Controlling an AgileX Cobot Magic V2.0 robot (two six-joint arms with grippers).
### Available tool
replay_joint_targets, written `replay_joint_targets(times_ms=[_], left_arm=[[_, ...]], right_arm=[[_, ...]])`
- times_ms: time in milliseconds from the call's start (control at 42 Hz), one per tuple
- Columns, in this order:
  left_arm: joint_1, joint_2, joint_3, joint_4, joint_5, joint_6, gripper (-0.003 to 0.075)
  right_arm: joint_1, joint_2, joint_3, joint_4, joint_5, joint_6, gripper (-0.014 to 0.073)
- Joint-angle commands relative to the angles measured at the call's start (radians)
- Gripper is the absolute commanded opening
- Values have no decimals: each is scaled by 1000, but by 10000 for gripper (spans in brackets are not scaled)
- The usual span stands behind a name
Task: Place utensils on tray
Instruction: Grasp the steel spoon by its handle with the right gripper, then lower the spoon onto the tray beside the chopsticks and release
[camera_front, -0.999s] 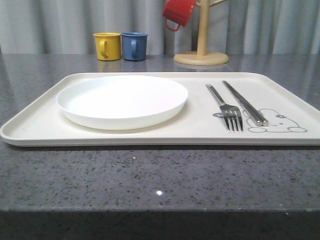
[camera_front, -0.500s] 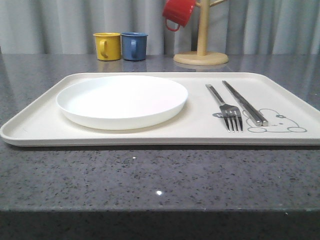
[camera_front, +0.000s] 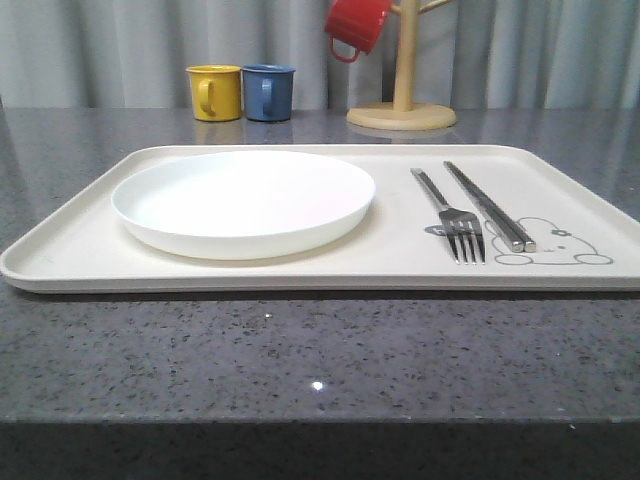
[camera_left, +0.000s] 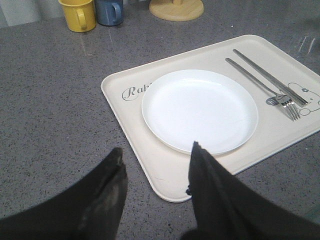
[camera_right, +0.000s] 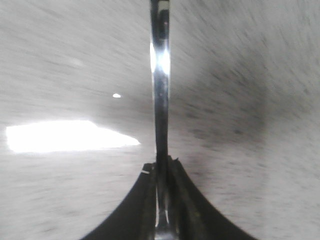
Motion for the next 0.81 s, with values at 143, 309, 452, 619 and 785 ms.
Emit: replay_joint_targets(times_ms=[143, 309, 452, 619, 785], left_arm=[[-8, 4, -27, -15, -71, -1, 295], [-8, 4, -27, -15, -71, -1, 295], [-8, 4, -27, -15, -71, -1, 295], [-8, 4, -27, -15, -71, -1, 295], [-8, 4, -27, -15, -71, -1, 295]], right_arm=[[209, -130, -42, 74, 116, 88, 17], [375, -115, -42, 64, 86, 226, 22], [464, -71, -42, 56, 51, 300, 51], [497, 0, -41, 53, 54, 324, 63], [497, 61, -41, 16, 95, 329, 63]])
